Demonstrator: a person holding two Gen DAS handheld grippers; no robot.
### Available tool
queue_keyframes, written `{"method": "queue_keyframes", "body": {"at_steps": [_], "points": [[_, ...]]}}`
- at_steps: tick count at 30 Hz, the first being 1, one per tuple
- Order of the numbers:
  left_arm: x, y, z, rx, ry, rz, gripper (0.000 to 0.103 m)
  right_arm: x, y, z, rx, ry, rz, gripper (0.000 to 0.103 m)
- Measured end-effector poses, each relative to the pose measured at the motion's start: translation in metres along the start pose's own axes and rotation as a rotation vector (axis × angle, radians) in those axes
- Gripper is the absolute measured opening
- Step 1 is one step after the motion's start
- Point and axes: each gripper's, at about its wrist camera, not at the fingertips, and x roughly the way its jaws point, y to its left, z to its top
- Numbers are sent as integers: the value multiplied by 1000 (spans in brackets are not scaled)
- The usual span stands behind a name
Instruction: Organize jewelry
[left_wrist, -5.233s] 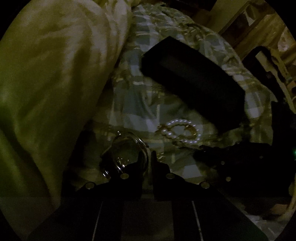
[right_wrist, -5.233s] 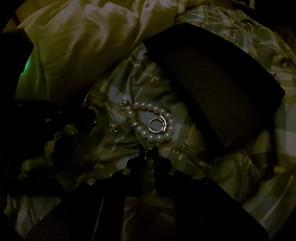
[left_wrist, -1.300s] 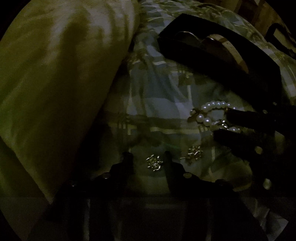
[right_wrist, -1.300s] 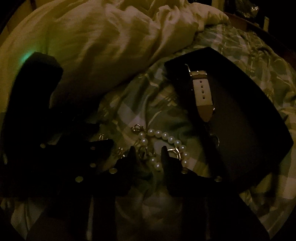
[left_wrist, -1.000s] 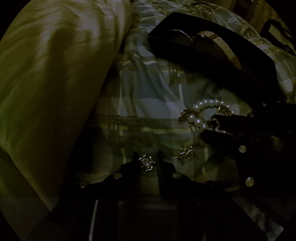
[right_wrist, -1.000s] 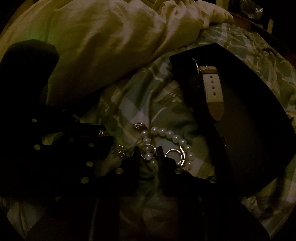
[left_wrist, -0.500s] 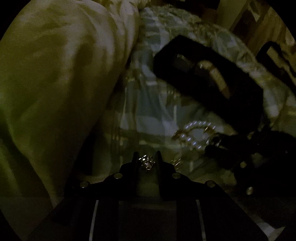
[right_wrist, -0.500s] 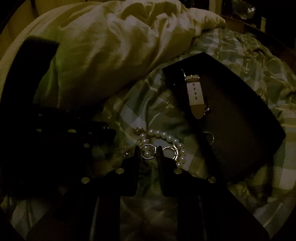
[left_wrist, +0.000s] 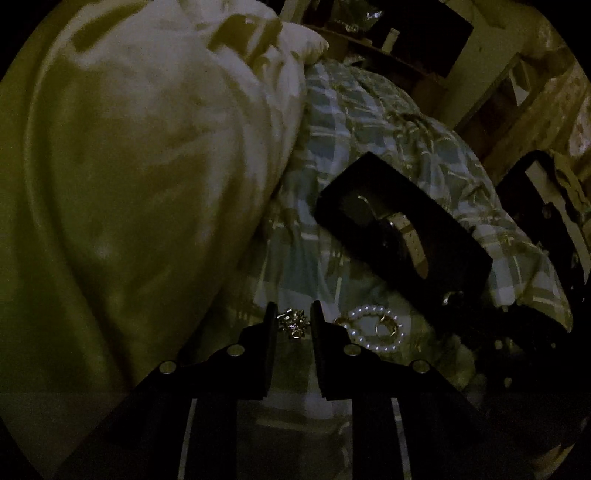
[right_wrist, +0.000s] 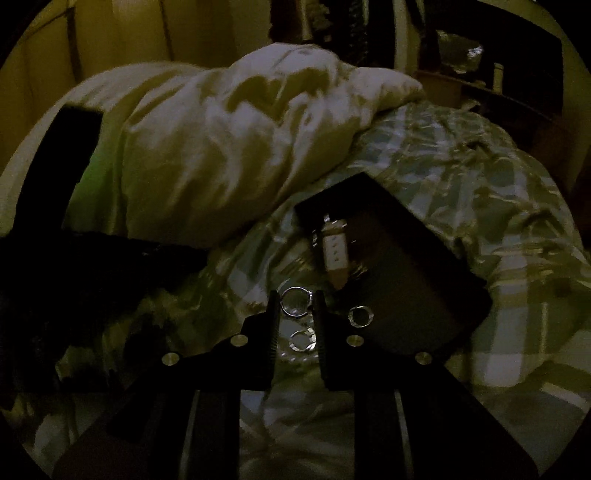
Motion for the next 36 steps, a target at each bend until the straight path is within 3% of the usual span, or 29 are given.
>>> {"method": "queue_keyframes", "body": {"at_steps": [13, 19, 25, 36], "points": [[19, -51, 25, 25, -67, -115, 17, -4, -49, 11, 171, -30, -92, 19], [27, -69, 42, 38, -114, -136, 17, 1, -53, 11, 185, -15, -116, 19], [44, -86, 55, 68, -113, -108, 17, 7, -59, 11, 203, -3, -141, 19], [62, -89, 63, 54, -96, -144, 18, 14, -61, 11, 201, 0, -211, 20]]}}
